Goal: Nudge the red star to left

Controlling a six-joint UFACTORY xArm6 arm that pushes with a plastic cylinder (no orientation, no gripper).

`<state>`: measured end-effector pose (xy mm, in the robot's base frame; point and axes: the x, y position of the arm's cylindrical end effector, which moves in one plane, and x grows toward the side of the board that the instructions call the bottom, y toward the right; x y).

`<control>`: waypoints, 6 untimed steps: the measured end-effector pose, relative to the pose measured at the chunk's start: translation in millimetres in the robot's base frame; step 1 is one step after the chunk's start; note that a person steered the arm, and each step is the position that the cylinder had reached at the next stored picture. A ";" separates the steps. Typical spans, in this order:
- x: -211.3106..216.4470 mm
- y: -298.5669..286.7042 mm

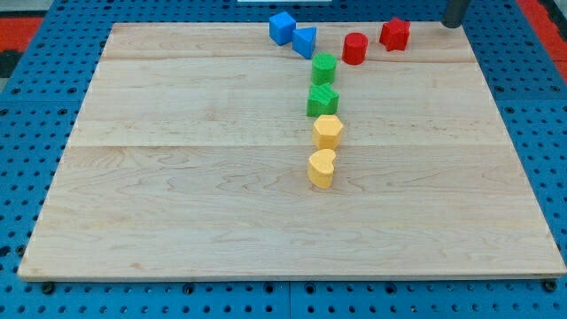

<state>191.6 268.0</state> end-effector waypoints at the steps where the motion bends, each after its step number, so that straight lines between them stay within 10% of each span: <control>1: -0.6 -21.6; 6: 0.2 -158.8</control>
